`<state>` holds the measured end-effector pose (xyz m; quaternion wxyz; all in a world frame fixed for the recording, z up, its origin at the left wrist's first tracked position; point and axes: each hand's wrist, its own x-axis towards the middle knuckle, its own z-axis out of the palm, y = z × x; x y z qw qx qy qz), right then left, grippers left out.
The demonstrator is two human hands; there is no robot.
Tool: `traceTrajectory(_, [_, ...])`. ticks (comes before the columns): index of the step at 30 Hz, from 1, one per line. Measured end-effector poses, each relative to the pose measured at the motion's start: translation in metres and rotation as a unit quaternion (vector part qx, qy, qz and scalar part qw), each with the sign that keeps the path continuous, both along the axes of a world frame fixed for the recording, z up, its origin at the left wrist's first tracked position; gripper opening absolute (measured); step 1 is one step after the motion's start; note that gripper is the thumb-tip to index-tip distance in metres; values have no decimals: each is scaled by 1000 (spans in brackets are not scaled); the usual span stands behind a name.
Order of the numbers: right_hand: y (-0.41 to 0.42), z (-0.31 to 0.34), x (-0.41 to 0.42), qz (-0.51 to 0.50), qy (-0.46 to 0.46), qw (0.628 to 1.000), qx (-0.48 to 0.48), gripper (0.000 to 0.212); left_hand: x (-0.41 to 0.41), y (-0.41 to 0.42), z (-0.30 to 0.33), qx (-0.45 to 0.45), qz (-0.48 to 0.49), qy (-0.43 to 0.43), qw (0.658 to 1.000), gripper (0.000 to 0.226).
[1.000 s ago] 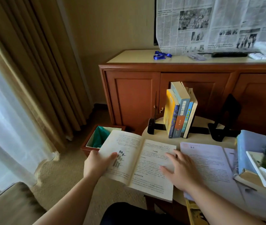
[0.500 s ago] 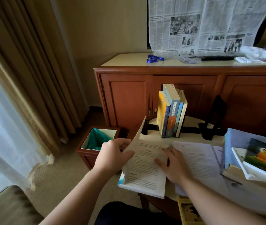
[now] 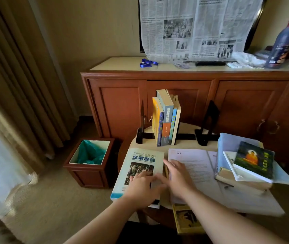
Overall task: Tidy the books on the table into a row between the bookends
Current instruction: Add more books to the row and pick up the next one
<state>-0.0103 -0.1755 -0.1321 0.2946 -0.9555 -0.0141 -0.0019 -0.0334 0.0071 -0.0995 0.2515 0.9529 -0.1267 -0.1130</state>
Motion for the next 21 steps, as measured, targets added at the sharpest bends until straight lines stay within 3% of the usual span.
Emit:
traceTrajectory(3, [-2, -6, -2, 24, 13, 997, -74, 90, 8, 13, -19, 30, 1, -36, 999, 43])
traceTrajectory(6, [-1, -8, -4, 31, 9, 994, -104, 81, 17, 31, -24, 39, 58, -60, 996, 54])
traceTrajectory(8, [0, -9, -3, 29, 10, 993, -111, 80, 22, 38, -23, 45, 95, -43, 994, 71])
traceTrajectory(11, [-3, -3, 2, 41, 8, 991, -129, 81, 34, 38, -19, 41, 158, -11, 987, 77])
traceTrajectory(17, [-16, 10, 15, 37, 36, 986, -157, 98, 69, 51, -10, 21, 248, 63, 966, 105])
traceTrajectory(21, [-28, 2, 22, 0, 37, 985, -168, 96, 79, 56, 0, -19, 269, 149, 951, 102])
